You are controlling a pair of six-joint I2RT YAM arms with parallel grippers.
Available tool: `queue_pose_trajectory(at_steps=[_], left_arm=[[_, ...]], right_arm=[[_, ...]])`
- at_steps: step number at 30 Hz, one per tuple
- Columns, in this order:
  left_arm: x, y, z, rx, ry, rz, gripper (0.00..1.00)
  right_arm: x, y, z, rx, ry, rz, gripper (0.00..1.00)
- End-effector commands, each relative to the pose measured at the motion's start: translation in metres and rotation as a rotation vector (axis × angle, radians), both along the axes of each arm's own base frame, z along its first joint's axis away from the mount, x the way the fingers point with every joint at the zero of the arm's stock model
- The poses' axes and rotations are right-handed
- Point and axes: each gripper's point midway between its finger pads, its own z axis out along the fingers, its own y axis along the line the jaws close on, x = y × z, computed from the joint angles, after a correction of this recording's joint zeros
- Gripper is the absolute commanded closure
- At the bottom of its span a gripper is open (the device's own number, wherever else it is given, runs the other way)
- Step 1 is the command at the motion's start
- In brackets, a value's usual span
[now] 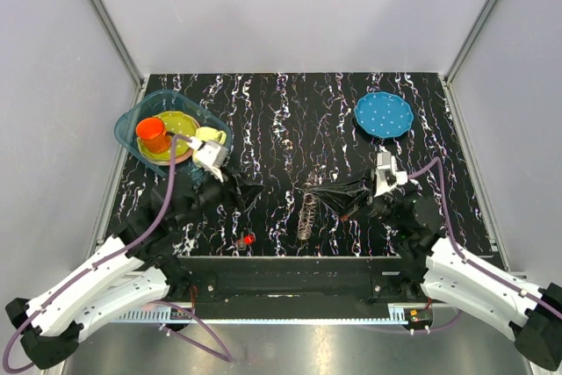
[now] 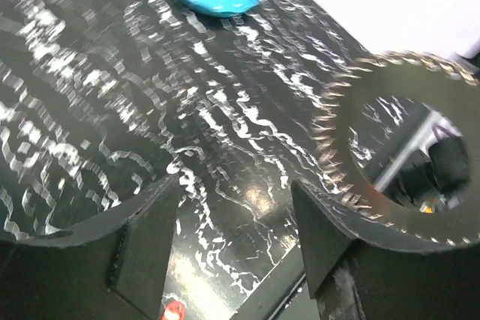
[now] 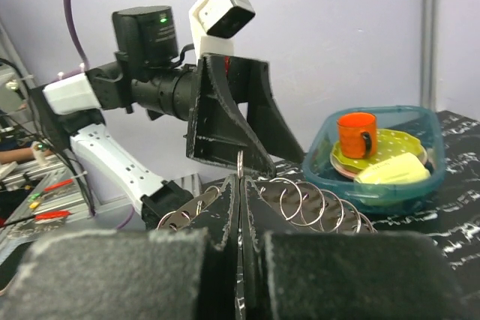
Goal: Remove the keys from the keyring
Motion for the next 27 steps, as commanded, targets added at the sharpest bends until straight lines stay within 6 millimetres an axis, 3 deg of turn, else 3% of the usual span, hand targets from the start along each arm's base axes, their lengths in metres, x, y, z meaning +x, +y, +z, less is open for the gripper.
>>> queue_pose_trajectory(at_steps=[1,2,4,5,6,9,13,21,27], left_arm=[[0.022,0.057,-0.062,-0.073,0.359,0.503,0.37],[0.016,0.069,-0.091,-0.012,0.447,0.574,0.37],[0.004,0.067,-0.128,0.034,0.576,0.593,0.38],[-0.003,0.063,-0.14,0.033,0.653,0.597,0.38],[-0.01,0.068,-0.163,0.113,0.719,0.629,0.38],[-0.023,0.083,-0.202,0.267,0.802,0.731,0.4],[-0.031,0.088,-0.221,0.346,0.839,0.796,0.42],[-0.039,0.076,-0.255,0.402,0.892,0.83,0.45],[-0.044,0.063,-0.27,0.477,0.928,0.819,0.56]], right_arm=[[0.015,-0.014,-0.001,-0.01,0.012,-0.129,1.0],[0.015,-0.015,-0.003,-0.023,0.012,-0.137,1.0],[0.013,-0.017,-0.001,-0.02,0.002,-0.141,1.0],[0.012,-0.017,-0.001,-0.025,-0.002,-0.139,1.0],[0.011,-0.019,-0.001,-0.023,-0.004,-0.139,1.0],[0.009,-0.021,-0.002,-0.018,-0.009,-0.143,1.0],[0.008,-0.025,-0.006,-0.036,-0.01,-0.154,1.0],[0.005,-0.031,-0.005,-0.041,-0.037,-0.177,1.0],[0.005,-0.03,-0.007,-0.061,-0.041,-0.176,1.0]])
